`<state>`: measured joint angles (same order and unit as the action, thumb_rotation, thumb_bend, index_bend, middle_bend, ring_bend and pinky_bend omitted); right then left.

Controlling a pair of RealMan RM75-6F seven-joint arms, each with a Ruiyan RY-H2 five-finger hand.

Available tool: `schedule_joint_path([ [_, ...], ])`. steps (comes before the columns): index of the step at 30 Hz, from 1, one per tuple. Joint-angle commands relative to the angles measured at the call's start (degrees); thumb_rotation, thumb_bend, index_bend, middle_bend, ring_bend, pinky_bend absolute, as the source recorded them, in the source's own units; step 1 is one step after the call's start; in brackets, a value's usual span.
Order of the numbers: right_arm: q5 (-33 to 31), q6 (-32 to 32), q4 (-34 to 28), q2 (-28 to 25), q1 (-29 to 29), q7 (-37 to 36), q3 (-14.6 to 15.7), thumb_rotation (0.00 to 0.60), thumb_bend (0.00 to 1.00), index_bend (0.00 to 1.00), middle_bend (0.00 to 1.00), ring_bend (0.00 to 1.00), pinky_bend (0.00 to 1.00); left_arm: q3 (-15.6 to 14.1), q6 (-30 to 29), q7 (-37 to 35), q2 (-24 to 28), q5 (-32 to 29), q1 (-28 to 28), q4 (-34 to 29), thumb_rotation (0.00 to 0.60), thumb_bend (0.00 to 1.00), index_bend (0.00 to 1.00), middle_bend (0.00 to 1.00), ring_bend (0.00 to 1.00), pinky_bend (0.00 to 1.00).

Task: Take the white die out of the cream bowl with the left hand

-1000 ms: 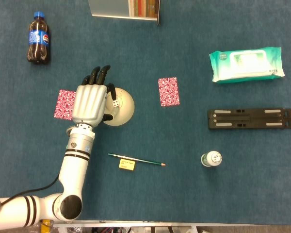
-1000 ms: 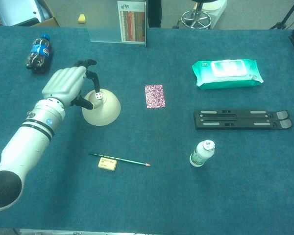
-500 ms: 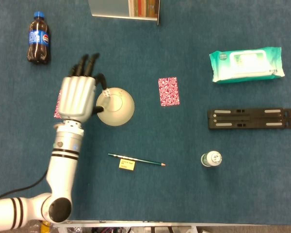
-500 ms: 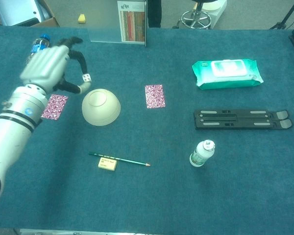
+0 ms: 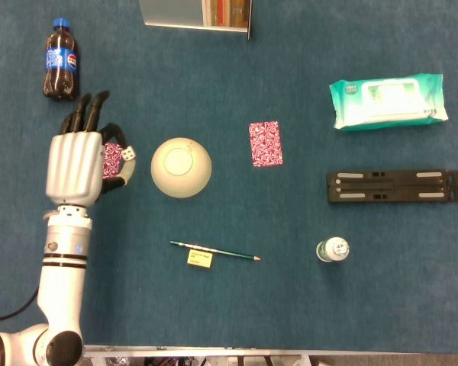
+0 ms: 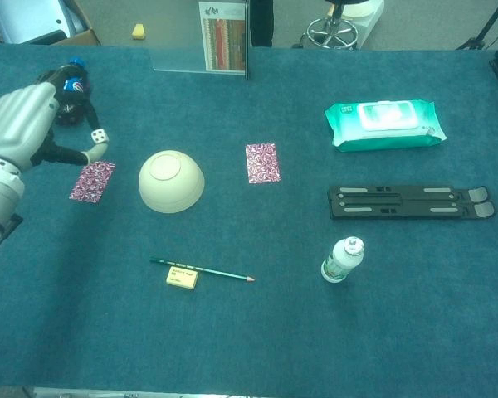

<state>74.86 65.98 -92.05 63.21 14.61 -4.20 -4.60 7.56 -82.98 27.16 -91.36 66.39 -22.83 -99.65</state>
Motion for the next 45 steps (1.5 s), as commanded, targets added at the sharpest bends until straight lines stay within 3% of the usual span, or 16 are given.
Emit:
schedule_joint_path([
  [1,-0.1,-0.2,0.0,0.1,0.1,0.1,0.0,0.6,0.0,0.3,0.29,0.21,0.25,0.3,0.4,-0.5,0.0,0.2,0.0,0.4,0.6,0.27,0.57,0.11,0.06,0.2],
  [4,-0.3,-0.4,0.2,0.3,0.2,0.2,-0.1,0.6,0.0,0.3,0.29,0.21,0.25,2.0,0.2,-0.2,0.3,1.7,-1.0,0.3,0.6,0.27,0.57,0.11,0.06,0.2],
  [6,-0.3,-0.6,0.4,0.4,0.2,0.1,0.0,0.6,0.0,0.3,0.29,0.21,0.25,4.8,-0.9,-0.9,0.9,4.0,-2.1,-1.2,0.6,0.27,0.54,0.11,0.07,0.2],
  [9,-0.4,-0.6,0.5,0.4,0.2,-0.1,0.0,0.6,0.0,0.3,0.29,0.21,0.25,7.3,-2.8,-1.1,2.6,7.2,-2.9,-4.5,0.588,0.2,0.36,0.09,0.07,0.2],
  [12,-0.3,-0.5,0.7,0.4,0.0,-0.4,0.0,0.6,0.0,0.3,0.29,0.21,0.25,5.4,-3.4,-0.2,4.2,7.4,-1.3,-6.6,0.518,0.08,0.2,0.06,0.07,0.2],
  [15,-0.3,-0.7,1.0,0.4,-0.1,-0.8,0.2,0.6,0.0,0.3,0.29,0.21,0.25,2.2,-3.0,-1.9,5.0,4.7,1.6,-5.9,0.492,0.06,0.16,0.05,0.07,0.2],
  [19,-0.4,-0.8,0.9,0.5,-0.1,-0.6,0.3,0.6,0.0,0.3,0.29,0.21,0.25,0.9,-1.6,-5.7,6.2,0.6,4.2,-4.3,0.499,0.06,0.18,0.05,0.07,0.2],
  [25,-0.6,-1.5,1.2,1.2,0.2,-0.5,0.4,0.6,0.0,0.3,0.29,0.21,0.25,0.8,-1.6,-9.9,6.9,2.3,5.3,-2.5,0.599,0.06,0.3,0.11,0.09,0.24],
  [31,-0.6,-2.0,1.7,1.6,0.2,-1.3,0.5,0.6,0.0,0.3,0.29,0.21,0.25,0.2,-2.9,-15.3,7.1,7.3,6.3,-0.2,0.6,0.06,0.39,0.16,0.12,0.27],
  [40,0.0,-1.4,1.2,1.1,-0.1,-1.8,0.6,0.6,0.0,0.3,0.29,0.21,0.25,-0.8,-2.6,-22.8,9.2,11.0,7.9,3.5,0.6,0.06,0.4,0.18,0.13,0.29],
  [45,0.4,-1.3,1.0,1.2,-0.1,-2.4,0.5,0.6,0.0,0.3,0.29,0.21,0.25,-2.9,-1.6,-29.3,11.8,16.7,7.8,7.7,0.6,0.06,0.42,0.19,0.13,0.32],
])
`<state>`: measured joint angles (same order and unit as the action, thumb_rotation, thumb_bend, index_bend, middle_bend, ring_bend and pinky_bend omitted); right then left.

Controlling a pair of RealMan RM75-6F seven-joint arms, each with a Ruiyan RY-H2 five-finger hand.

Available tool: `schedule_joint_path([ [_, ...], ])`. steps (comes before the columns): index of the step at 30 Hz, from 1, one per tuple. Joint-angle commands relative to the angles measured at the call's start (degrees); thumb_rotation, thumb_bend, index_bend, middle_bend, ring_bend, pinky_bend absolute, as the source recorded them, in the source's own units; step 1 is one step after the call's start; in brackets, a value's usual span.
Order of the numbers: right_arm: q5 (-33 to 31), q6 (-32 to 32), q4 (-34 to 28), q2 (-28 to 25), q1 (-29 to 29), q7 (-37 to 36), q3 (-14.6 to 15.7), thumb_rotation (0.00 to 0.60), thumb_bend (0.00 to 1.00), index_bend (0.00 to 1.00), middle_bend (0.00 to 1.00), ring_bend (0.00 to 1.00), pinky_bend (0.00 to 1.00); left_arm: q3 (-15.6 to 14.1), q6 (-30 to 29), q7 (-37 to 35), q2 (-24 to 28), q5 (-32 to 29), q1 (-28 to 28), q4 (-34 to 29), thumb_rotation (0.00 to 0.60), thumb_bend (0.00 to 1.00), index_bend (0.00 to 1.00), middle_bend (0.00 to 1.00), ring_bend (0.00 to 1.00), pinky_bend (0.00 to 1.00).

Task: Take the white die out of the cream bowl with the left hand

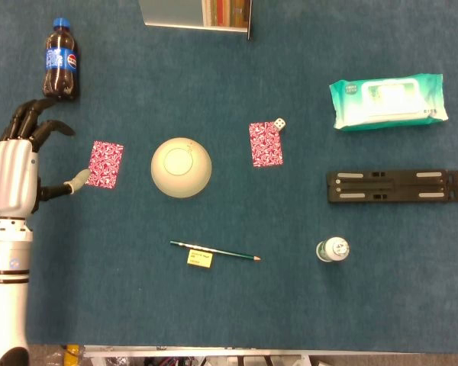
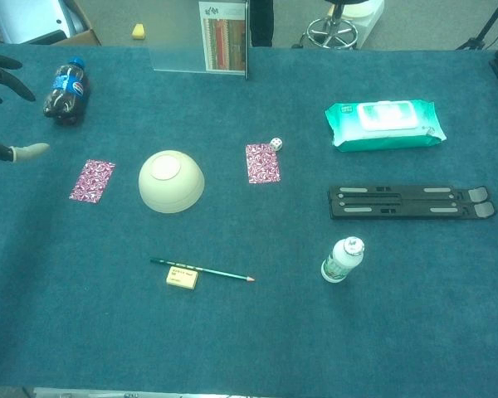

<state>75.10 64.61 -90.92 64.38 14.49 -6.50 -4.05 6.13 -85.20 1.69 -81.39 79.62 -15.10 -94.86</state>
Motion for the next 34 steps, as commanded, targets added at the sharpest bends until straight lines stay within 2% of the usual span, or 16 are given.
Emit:
schedule_joint_path([
  [1,0.2,0.1,-0.2,0.0,0.0,-0.1,0.0,0.6,0.0,0.3,0.29,0.21,0.25,-1.9,0.5,-4.9,2.4,4.8,0.1,4.2,0.6,0.06,0.43,0.2,0.13,0.32],
  [5,-0.3,-0.3,-1.0,-0.5,0.3,0.2,-0.3,0.6,0.0,0.3,0.29,0.21,0.25,-3.1,0.8,-6.1,3.6,7.1,0.2,8.0,0.6,0.06,0.43,0.21,0.13,0.34],
  [12,-0.1,-0.7,-1.8,-1.1,0.5,0.9,-0.1,0.6,0.0,0.3,0.29,0.21,0.25,-3.5,-0.1,-5.8,5.3,7.9,1.2,11.1,0.6,0.06,0.44,0.22,0.13,0.34],
  [17,-0.5,-1.9,-3.4,-2.7,0.8,4.7,0.9,0.6,0.0,0.3,0.29,0.21,0.25,-4.0,-0.5,-4.8,9.2,7.2,2.7,9.9,0.6,0.06,0.44,0.22,0.13,0.34],
  [24,-1.8,1.6,-10.7,-6.2,-0.5,13.2,1.3,0.6,0.0,0.3,0.29,0.21,0.25,-4.3,-5.4,-2.9,15.7,6.6,7.1,5.4,0.6,0.06,0.44,0.22,0.13,0.34],
  [29,-1.4,4.9,-14.7,-7.2,-2.1,16.6,2.0,0.6,0.0,0.3,0.29,0.21,0.25,-4.8,-7.5,-3.7,17.3,6.5,9.5,4.4,0.6,0.06,0.44,0.22,0.13,0.34],
  [34,-0.5,7.2,-16.1,-7.2,-3.5,17.5,2.7,0.6,0.0,0.3,0.29,0.21,0.25,-5.0,-8.8,-4.4,16.0,7.0,10.9,5.7,0.6,0.06,0.44,0.22,0.13,0.34],
])
